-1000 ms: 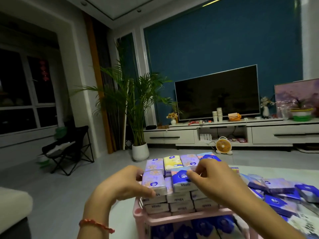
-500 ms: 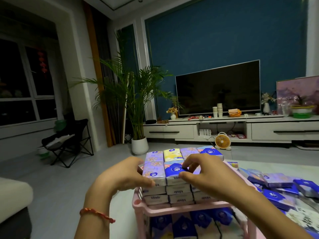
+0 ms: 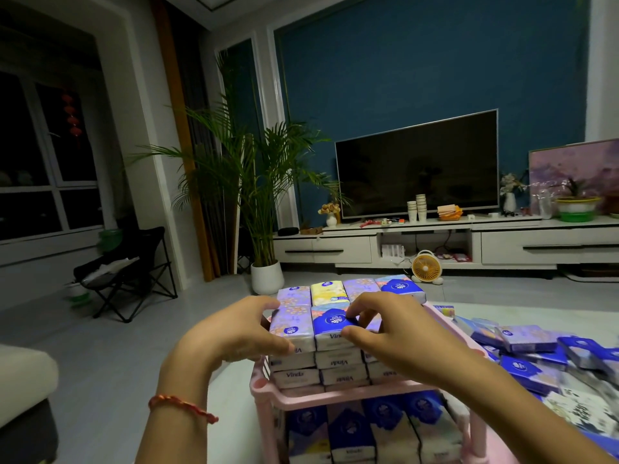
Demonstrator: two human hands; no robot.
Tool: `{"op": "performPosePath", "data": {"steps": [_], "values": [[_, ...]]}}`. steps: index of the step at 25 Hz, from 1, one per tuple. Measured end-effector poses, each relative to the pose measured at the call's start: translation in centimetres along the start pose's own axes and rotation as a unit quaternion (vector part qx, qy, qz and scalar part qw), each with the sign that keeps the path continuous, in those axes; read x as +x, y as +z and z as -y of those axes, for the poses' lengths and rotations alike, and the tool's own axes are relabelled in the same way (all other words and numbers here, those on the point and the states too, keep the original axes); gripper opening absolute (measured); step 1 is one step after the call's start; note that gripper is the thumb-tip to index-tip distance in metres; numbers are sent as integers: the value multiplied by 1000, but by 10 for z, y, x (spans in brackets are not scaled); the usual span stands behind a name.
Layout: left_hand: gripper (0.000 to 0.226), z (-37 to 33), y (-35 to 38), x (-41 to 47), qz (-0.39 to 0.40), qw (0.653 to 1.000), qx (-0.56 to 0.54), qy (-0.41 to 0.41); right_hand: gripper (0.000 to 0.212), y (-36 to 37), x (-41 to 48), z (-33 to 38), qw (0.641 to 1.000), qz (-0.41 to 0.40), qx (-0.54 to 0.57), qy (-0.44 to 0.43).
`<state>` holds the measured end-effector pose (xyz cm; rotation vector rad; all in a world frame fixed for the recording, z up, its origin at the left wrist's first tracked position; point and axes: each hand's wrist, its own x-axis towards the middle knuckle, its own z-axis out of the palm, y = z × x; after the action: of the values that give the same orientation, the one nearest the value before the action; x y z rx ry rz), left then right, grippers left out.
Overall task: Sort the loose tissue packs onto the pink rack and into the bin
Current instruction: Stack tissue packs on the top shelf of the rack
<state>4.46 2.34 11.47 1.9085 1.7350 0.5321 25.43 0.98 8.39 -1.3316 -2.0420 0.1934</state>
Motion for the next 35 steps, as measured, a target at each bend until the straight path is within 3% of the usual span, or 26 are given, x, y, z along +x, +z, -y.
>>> {"op": "performPosePath", "data": {"steps": [6,9,12,14,16,18,20,22,25,27,33,35], "values": [[74,-9,1,-8,-2,1000,8,-10,29,-2,-2,0,1000,13,-8,-19],[84,-18,-3,-22,-43,998,48,-23,31,-16,-1,-1,999,44,13,-15],[81,-35,-10,-38,-129,990,57,29,25,-54,0,-14,996,12,85,40],[75,-58,0,-47,-140,984,55,94,20,-85,-8,-31,991,-31,91,92],[73,-86,20,-50,-81,981,61,164,16,-113,-22,-55,983,-31,69,165],[70,-123,53,-48,43,972,61,223,19,-140,-43,-88,967,-13,15,254],[64,-158,92,-45,181,944,63,269,29,-164,-72,-122,936,27,-53,348],[57,-187,134,-43,260,919,75,287,32,-182,-107,-153,893,73,-91,436],[53,-217,194,-37,261,904,168,295,31,-204,-156,-190,826,107,-148,534],[55,-229,223,-35,280,896,188,288,30,-212,-177,-205,800,123,-157,567],[52,-242,255,-38,302,886,182,299,22,-173,-183,-236,776,147,-235,566],[51,-241,259,-39,303,886,190,296,33,-149,-187,-251,751,167,-271,578]]}}
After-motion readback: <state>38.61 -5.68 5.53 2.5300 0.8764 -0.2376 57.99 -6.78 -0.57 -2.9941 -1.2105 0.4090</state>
